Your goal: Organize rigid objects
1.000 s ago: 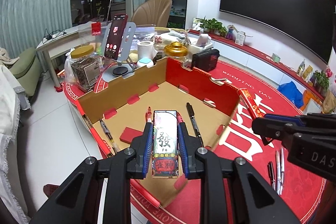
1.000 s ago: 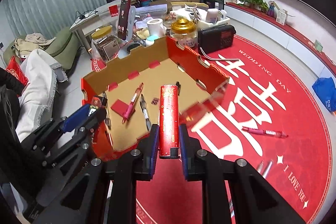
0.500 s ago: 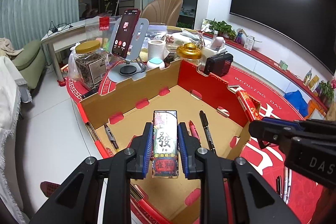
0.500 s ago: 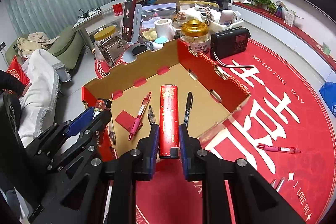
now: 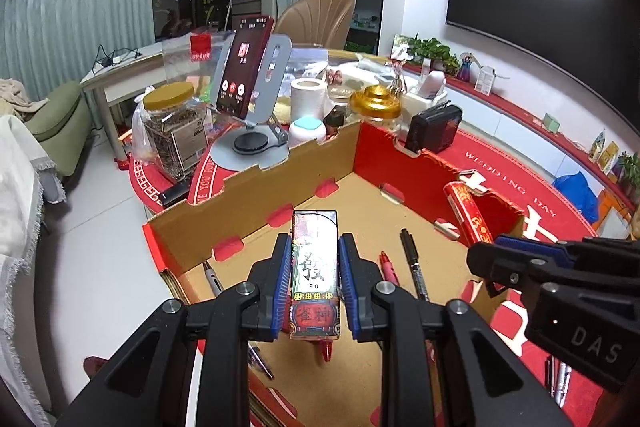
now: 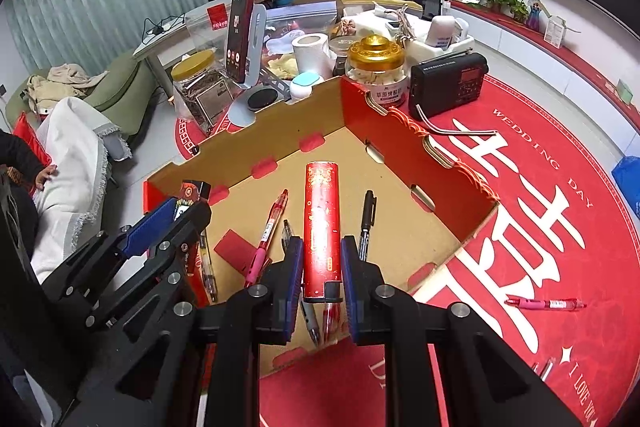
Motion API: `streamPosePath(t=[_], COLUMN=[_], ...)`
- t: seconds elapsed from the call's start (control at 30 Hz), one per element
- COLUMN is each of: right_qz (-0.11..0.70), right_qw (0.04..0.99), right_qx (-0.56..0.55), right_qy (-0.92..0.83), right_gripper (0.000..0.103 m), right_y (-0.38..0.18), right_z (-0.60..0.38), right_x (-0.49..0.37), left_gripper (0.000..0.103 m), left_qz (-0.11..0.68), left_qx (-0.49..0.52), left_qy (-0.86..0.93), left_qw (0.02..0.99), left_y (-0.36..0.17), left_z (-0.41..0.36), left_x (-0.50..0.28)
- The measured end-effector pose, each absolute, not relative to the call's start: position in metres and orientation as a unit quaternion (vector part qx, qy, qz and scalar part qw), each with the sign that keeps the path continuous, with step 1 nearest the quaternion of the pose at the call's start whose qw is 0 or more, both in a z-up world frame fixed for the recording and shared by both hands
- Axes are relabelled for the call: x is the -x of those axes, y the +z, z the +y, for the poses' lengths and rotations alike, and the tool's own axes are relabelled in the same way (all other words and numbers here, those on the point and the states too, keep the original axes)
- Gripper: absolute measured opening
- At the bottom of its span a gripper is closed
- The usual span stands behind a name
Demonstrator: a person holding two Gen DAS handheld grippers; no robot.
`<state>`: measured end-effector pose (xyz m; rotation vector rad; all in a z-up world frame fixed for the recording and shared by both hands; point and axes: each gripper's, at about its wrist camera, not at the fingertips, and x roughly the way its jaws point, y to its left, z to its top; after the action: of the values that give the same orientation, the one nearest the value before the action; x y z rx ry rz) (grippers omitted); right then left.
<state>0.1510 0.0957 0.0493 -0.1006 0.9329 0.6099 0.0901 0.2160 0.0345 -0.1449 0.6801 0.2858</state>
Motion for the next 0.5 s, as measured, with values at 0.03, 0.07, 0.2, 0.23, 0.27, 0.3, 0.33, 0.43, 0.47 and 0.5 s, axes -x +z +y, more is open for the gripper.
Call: streamPosePath(t=[0.03,0.07,0.2,0.23,0.27,0.3,0.33,0.43,0.47,0.5], right_qz=[0.443,0.444,0.451,0.453,0.454,0.457,0.458,0.462,0.465,0.466], right_qw=[0.847,0.847,0.844,0.843,0.842,0.841,0.840,0.838,0.837,0.837], right_qx=[0.051,0.052,0.053,0.053,0.054,0.055,0.056,0.057,0.057,0.058], right_qy=[0.289,0.289,0.286,0.287,0.286,0.285,0.285,0.284,0.283,0.282], right_gripper=[0.020,0.020,0.020,0.020,0.020,0.020,0.020,0.020,0.020,0.020], right_y=[0.047,0.046,0.036,0.034,0.032,0.029,0.027,0.022,0.020,0.019], right_z=[0.098,0.099,0.103,0.104,0.105,0.106,0.107,0.109,0.109,0.110], right_x=[-0.153,-0.155,-0.163,-0.165,-0.166,-0.168,-0.169,-0.173,-0.175,-0.176], left_gripper=[0.026,0.026,0.026,0.026,0.026,0.026,0.026,0.026,0.026,0.026], left_qz=[0.336,0.340,0.346,0.347,0.350,0.352,0.355,0.360,0.362,0.364], left_qx=[0.073,0.077,0.078,0.077,0.076,0.077,0.079,0.081,0.082,0.081], left_qy=[0.139,0.139,0.139,0.139,0.139,0.139,0.138,0.136,0.134,0.133], left_qw=[0.929,0.927,0.925,0.924,0.923,0.923,0.921,0.919,0.919,0.918], left_y=[0.032,0.029,0.024,0.023,0.021,0.020,0.019,0.016,0.015,0.014], left_z=[0.218,0.220,0.223,0.223,0.223,0.224,0.225,0.226,0.226,0.226], left_x=[-0.092,-0.095,-0.100,-0.101,-0.103,-0.105,-0.107,-0.110,-0.111,-0.112])
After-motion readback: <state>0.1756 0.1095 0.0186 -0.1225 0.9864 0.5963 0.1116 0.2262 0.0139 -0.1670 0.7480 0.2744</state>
